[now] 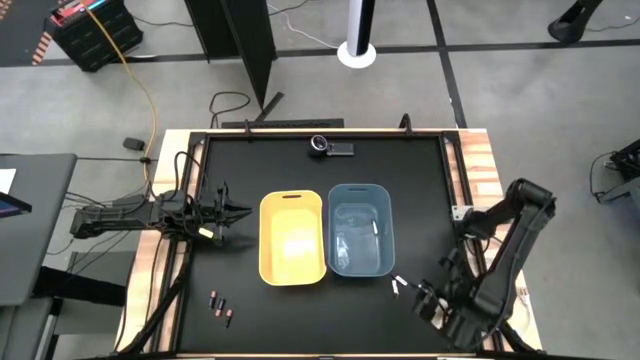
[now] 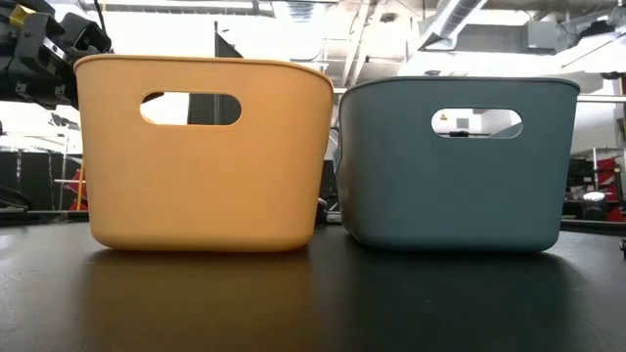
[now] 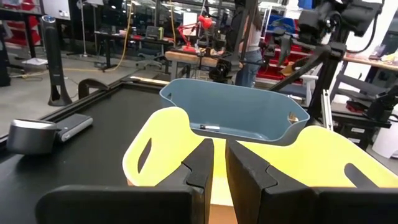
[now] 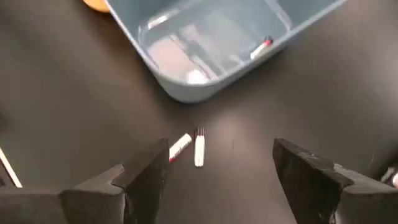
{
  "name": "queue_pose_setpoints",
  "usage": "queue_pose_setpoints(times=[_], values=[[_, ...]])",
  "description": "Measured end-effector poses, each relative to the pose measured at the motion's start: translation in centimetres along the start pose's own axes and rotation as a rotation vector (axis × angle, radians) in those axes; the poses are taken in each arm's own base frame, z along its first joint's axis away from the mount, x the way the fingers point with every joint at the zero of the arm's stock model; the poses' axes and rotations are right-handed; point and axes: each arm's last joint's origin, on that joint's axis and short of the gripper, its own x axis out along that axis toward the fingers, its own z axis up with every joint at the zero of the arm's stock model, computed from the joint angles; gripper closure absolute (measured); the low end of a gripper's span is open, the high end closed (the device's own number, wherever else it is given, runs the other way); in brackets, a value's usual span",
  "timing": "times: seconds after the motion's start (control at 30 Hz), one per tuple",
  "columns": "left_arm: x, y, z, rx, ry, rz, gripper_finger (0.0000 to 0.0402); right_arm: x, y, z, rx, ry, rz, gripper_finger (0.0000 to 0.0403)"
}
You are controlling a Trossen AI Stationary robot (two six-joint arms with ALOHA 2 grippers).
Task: Sort batteries
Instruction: Put the right silver battery into the blue bin
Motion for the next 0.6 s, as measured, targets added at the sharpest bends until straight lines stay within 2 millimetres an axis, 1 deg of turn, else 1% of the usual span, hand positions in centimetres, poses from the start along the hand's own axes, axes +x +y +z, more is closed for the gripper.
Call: queue_pose_setpoints(times=[0.2, 0.33, 0.47, 0.6], values=[[0.0, 0.0, 0.0, 0.0, 0.001, 0.001, 0.0362, 1.9, 2.7, -1.9, 0.007, 0.057, -0.009, 0.0102], [0.0, 0.0, 0.0, 0.002, -0.001, 0.001, 0.0362, 2.8, 4.1, -2.6, 0.025, 0.07, 0.02, 0.0102], [0.0, 0.0, 0.0, 0.005, -0.002, 0.001, 0.0362, 3.4, 4.9, -3.2, 0.031, 0.076, 0.029, 0.0102], [0.0, 0.0, 0.0, 0.009, -0.002, 0.002, 0.0362, 3.9, 5.2, -3.5, 0.019, 0.093, 0.009, 0.0102]])
